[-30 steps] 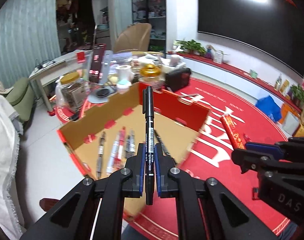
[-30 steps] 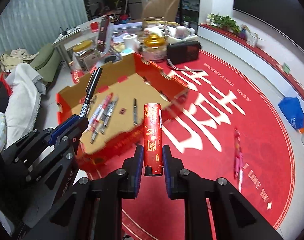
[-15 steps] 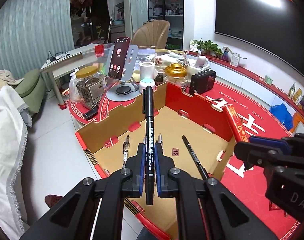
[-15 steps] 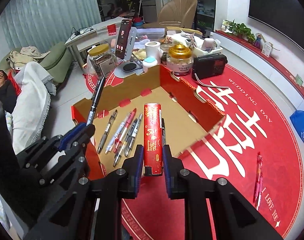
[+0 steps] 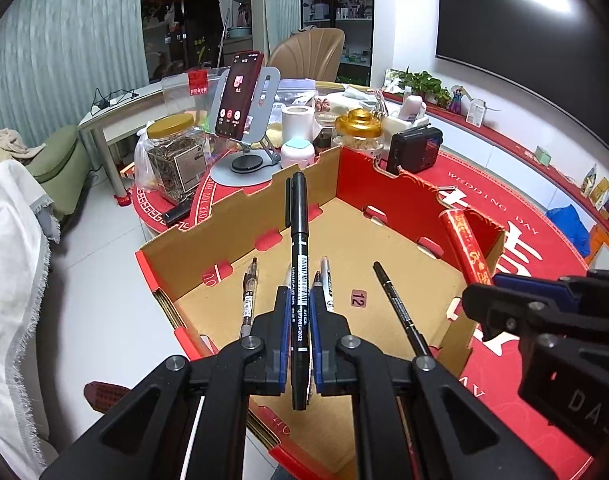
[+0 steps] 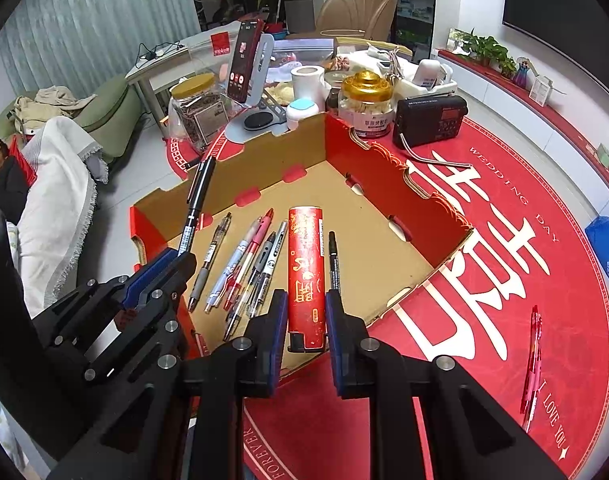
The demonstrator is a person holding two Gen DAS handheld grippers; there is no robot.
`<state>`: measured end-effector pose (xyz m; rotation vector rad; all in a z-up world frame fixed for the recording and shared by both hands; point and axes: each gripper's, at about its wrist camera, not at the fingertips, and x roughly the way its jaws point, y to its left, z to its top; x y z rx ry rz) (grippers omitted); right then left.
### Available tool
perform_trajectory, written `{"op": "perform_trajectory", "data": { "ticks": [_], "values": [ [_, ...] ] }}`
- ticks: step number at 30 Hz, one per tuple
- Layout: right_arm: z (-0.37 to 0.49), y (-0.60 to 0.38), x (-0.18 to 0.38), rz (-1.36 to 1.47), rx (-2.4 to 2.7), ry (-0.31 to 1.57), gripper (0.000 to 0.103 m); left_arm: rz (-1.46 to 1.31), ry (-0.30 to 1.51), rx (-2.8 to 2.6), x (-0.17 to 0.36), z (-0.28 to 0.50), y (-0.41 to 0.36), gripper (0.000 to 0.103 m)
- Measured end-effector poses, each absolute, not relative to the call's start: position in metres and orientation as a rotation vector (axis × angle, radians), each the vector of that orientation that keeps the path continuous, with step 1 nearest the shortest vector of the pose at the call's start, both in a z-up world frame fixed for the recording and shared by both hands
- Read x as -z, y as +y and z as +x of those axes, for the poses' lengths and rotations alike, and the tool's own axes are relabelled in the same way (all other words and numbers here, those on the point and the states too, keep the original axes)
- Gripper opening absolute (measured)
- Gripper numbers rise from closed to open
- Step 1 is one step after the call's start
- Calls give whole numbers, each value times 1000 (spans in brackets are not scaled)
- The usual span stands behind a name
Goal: Organize rigid objects
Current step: 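Carry the black marker and red tube in both tools into the box, then open both tools to release the marker and tube inside the box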
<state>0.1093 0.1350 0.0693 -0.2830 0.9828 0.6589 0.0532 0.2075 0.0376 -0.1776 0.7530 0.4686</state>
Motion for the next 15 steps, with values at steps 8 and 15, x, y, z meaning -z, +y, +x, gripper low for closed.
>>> {"op": "perform_trajectory", "data": {
  "ticks": [8, 15],
  "values": [
    [119, 141, -62, -294, -643, 984, 20, -186, 758, -468, -33, 58, 213, 9],
    [124, 150, -55, -312, -637, 987, 20, -186, 768, -468, -28, 64, 216, 9]
  ]
}}
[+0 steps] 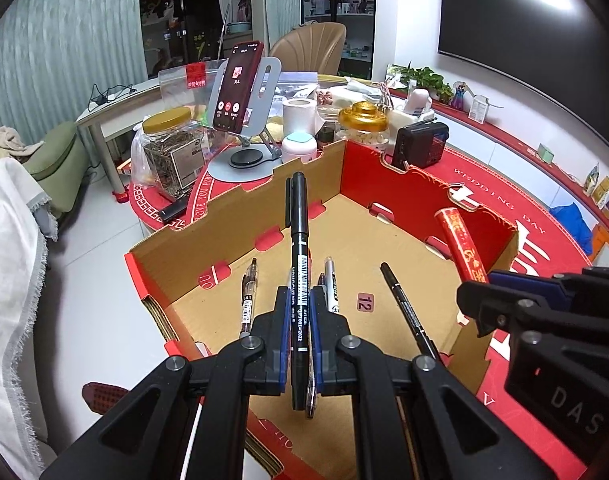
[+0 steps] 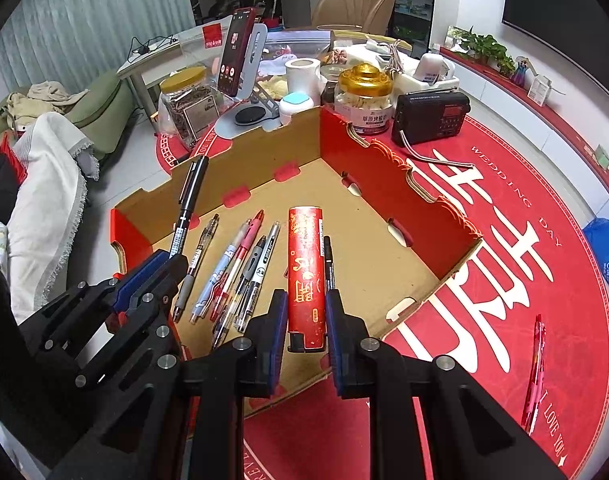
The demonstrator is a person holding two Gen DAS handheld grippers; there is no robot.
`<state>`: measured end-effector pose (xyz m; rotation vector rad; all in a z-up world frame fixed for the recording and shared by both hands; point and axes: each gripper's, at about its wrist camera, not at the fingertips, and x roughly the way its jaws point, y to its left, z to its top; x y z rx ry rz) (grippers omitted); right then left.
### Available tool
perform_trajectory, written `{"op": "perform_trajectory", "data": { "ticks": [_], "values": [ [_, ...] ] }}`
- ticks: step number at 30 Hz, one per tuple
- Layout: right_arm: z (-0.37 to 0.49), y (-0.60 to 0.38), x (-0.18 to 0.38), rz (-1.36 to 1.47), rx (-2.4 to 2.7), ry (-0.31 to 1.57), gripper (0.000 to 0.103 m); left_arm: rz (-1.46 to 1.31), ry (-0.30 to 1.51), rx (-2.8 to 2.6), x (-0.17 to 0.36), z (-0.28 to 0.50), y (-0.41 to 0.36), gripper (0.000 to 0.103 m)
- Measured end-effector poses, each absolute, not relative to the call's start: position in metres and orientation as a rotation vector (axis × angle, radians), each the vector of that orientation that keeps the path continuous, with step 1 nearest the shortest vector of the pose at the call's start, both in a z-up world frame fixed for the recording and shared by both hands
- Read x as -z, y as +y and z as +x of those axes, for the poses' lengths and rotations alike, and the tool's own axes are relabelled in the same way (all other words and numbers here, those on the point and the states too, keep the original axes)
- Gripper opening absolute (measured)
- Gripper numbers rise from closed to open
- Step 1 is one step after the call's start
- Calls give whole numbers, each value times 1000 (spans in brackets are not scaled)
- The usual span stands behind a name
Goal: Organize rigid objects
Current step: 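Open both tools to release the marker and tube inside the box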
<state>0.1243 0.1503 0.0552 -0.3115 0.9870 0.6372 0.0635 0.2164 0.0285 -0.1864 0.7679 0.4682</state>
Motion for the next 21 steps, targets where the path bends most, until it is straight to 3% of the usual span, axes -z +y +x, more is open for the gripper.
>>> {"op": "perform_trajectory", "data": {
  "ticks": [21],
  "values": [
    [145, 165, -34, -334, -617, 1010, 20, -197, 798, -483, -11, 79, 229, 9]
  ]
}}
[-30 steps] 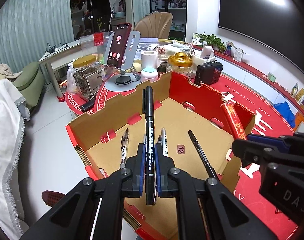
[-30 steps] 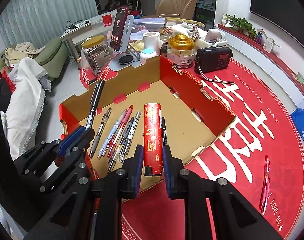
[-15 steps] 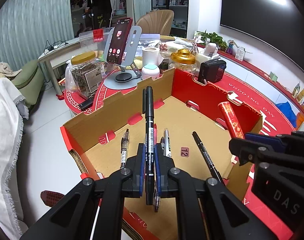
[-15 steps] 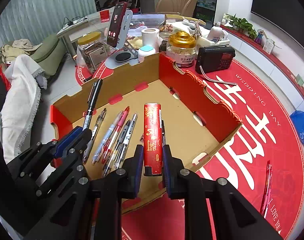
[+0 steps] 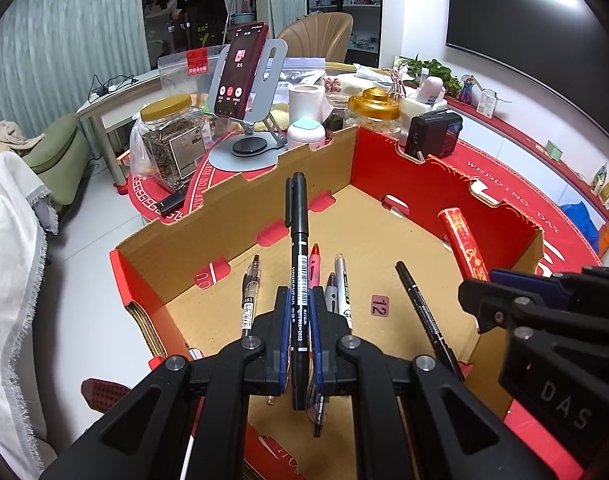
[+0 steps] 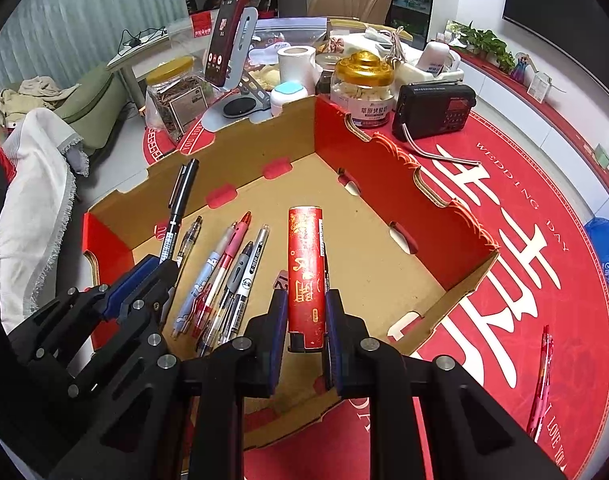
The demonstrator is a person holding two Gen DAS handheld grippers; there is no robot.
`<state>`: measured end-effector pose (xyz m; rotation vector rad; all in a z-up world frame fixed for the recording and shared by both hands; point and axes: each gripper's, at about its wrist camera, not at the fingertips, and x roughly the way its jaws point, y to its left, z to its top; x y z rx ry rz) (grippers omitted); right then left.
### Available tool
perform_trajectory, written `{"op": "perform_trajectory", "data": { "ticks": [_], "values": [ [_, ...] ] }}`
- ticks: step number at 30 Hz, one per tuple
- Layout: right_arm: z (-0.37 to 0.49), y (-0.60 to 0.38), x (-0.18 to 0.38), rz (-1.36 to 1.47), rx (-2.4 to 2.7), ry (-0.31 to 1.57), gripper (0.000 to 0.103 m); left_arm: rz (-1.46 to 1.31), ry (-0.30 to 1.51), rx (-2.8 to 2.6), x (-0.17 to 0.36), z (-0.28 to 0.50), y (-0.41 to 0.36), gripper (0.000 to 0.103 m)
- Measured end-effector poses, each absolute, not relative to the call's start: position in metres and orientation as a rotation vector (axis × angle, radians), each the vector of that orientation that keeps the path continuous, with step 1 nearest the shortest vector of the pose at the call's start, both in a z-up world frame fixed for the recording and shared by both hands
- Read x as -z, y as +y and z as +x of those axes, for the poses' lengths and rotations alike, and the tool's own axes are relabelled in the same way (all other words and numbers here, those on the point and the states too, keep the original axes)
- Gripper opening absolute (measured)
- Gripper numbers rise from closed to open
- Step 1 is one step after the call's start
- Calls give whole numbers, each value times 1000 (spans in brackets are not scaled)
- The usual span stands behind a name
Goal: Organize rigid objects
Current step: 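Open both tools to release the marker and tube inside the box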
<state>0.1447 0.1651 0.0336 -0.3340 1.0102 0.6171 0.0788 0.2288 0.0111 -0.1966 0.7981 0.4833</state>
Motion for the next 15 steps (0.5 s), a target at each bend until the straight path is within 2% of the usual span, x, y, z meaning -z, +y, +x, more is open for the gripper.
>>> {"op": "perform_trajectory", "data": {
  "ticks": [15],
  "values": [
    [158, 168, -14, -338, -595, 1042, 20, -169, 842, -471, -4, 92, 229, 10]
  ]
}}
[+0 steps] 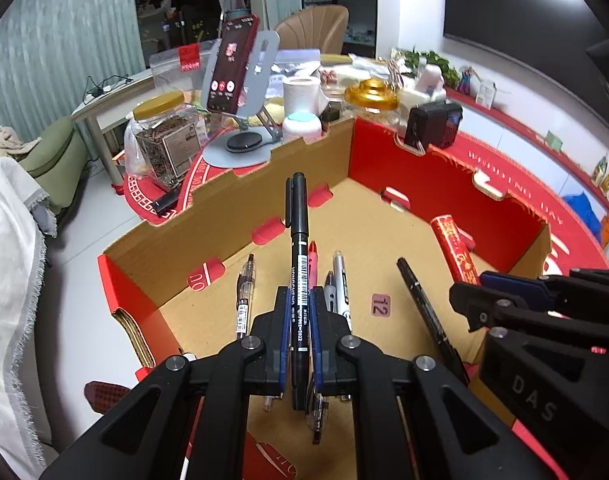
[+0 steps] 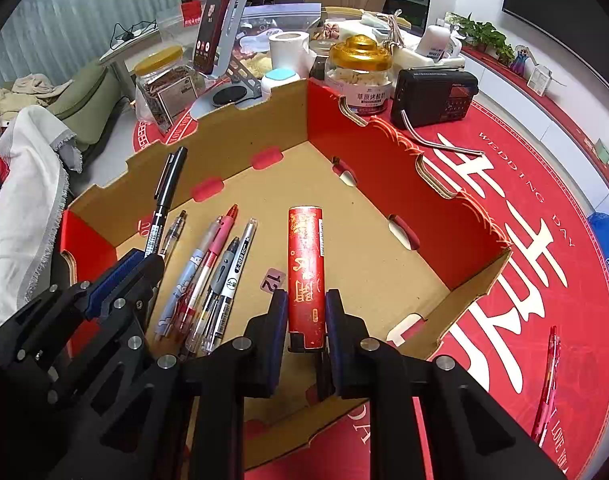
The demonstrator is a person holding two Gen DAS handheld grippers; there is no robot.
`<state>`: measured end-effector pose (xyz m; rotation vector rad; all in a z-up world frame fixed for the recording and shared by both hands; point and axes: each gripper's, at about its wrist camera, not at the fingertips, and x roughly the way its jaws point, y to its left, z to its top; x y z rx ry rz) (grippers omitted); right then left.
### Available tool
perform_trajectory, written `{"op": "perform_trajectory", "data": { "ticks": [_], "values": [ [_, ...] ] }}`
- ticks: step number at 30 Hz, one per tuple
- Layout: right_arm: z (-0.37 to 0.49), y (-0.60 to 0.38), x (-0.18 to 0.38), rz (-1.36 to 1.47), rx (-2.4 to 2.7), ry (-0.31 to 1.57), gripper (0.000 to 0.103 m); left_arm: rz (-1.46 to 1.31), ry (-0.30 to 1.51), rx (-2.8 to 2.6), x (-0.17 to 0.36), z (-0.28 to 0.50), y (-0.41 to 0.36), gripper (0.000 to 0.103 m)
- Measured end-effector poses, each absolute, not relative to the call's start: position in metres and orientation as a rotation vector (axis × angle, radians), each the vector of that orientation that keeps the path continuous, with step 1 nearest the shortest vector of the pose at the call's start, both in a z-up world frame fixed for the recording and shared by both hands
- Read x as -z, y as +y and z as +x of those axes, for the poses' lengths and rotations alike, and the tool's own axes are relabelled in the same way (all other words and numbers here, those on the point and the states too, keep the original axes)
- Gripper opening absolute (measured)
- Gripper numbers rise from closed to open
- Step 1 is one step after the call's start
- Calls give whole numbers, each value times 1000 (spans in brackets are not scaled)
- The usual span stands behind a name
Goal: Organize rigid objects
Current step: 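Open both tools to release the marker and tube inside the box, then swing both tools back from the box toward the pink pens on the mat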
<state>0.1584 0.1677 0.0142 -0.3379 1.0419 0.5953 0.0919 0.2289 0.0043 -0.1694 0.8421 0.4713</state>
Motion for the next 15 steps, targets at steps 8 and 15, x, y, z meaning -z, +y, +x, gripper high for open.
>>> {"op": "perform_trajectory", "data": {
  "ticks": [8, 15],
  "values": [
    [167, 160, -9, -351, -548, 1055, 24, -73, 905, -528, -7, 99, 225, 80],
    [160, 111, -42, -265, -490, 945, 92, -181, 838, -542, -23, 78, 227, 103]
  ]
}}
